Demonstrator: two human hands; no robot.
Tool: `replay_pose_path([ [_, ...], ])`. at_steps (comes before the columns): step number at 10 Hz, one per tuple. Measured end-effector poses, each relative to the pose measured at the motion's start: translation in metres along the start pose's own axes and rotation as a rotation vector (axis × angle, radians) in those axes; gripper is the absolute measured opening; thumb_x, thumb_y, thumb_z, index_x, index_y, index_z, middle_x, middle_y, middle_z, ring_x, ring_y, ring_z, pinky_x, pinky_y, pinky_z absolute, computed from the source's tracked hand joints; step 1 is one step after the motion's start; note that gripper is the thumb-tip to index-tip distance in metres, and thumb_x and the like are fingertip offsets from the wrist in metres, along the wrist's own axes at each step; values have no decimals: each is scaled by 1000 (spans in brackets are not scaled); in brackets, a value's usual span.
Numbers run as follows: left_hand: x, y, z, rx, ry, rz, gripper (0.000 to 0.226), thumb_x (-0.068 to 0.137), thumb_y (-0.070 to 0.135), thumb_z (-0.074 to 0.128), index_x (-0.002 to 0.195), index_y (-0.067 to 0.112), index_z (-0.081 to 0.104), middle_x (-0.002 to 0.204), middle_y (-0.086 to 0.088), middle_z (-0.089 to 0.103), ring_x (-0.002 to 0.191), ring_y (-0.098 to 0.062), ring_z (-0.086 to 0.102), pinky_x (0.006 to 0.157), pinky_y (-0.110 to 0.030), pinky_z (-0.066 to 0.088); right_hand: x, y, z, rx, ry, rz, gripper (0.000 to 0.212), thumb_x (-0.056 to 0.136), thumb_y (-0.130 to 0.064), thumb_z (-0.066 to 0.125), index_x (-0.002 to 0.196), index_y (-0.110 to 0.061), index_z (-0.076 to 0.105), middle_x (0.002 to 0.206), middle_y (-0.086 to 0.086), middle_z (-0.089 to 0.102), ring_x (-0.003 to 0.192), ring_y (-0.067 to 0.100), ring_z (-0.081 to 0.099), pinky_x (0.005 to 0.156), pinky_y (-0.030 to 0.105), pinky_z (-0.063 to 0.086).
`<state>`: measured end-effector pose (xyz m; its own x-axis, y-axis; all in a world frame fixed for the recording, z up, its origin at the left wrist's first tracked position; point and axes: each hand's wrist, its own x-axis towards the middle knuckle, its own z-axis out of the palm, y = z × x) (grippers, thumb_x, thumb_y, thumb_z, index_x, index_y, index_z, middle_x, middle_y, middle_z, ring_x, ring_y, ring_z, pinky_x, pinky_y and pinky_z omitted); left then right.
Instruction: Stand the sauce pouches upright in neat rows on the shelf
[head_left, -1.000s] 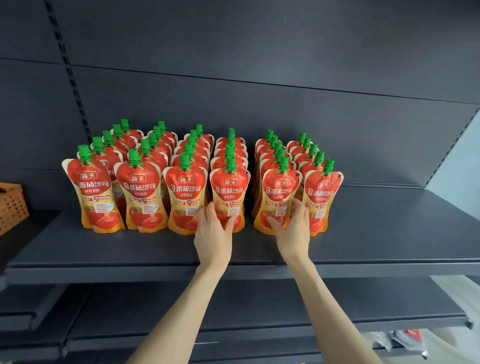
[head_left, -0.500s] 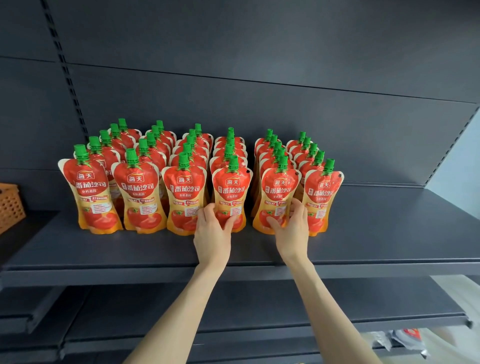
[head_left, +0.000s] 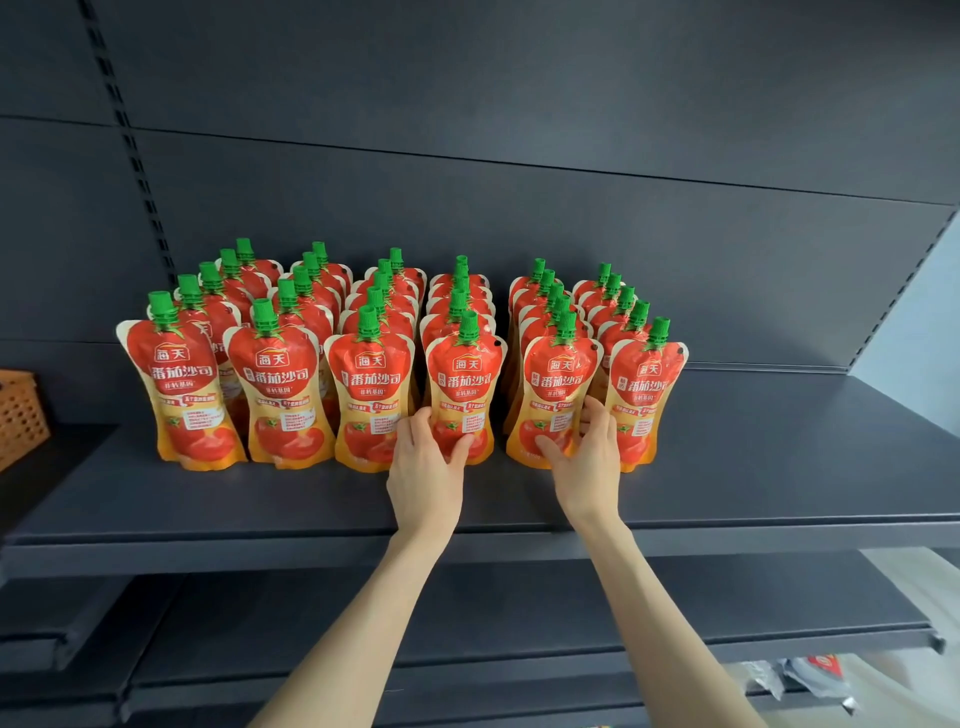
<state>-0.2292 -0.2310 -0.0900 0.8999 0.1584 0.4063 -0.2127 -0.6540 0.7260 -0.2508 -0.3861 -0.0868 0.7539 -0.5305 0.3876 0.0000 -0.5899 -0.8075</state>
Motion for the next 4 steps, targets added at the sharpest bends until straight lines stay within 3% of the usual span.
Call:
replay_pose_path([
  [2,-2,-4,-7,21,-25,12,58,84,44,61,129,11,46,123,-8,56,105,-25,60,79,-42,55,-4,-2,-8,-24,7,-6,58,84,-24,68,134,-14,38,132,3,51,119,20,51,94,33,46],
  [3,-4,-4,-20,14,0,94,47,85,40,62,121,11,54,114,-7,61,94,-22,63,70,-35,54,-8,-8,-15,-42,39,-51,44,86,-29,66,124,-14,48,126,2,54,112,21,54,90,38,51],
  [4,1,-1,-42,-50,38,196,30,86,32,63,108,11,62,102,-4,67,78,-14,62,62,-24,48,-4,-21,-27,-40,54,-123,29,88,-26,64,111,-12,58,117,1,57,102,19,57,82,33,52],
])
